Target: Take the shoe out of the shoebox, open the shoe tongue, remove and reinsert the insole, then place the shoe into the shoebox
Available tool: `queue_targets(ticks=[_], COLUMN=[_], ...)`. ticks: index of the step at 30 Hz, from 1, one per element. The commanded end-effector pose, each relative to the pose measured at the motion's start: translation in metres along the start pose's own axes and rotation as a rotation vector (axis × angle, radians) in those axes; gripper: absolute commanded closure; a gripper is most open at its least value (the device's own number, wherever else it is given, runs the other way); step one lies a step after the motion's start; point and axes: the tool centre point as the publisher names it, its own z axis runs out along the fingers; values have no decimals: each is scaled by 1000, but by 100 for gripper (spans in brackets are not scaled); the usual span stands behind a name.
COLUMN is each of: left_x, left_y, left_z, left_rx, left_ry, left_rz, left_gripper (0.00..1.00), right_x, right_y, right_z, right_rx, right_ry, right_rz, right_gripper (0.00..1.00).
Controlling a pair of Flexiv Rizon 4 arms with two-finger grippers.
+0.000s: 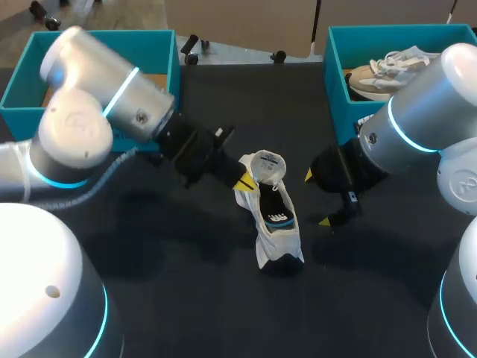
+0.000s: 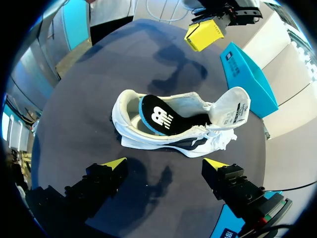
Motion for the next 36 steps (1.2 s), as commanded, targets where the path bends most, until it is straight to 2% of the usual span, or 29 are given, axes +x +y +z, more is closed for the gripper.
queue_targets(ticks=[1, 5, 11, 20, 22, 30, 36], left_x=[-6, -7, -8, -9, -9, -9, -9], left_y=[5, 8, 5, 7, 9, 9, 9], left_z=[-6, -11, -14, -16, -15, -15, -15], left_rx=[2, -10, 16, 37, 22, 22, 22], left_ry=[478, 568, 720, 818, 823, 823, 823], left_rz=[-22, -47, -88, -126, -130, -130, -130], left_gripper=[100, 100, 100, 100, 100, 100, 100], right_x=[1, 1, 1, 1, 0, -7, -5], right_y=[0, 0, 0, 0, -3, -23, -37], right_z=[1, 1, 1, 1, -1, -44, -78], right_rx=[2, 2, 2, 2, 9, 52, 40], right_ry=[-2, -2, -2, -2, 3, 15, 56], right_rz=[0, 0, 0, 0, 10, 29, 88], right_gripper=[0, 0, 0, 0, 0, 0, 0])
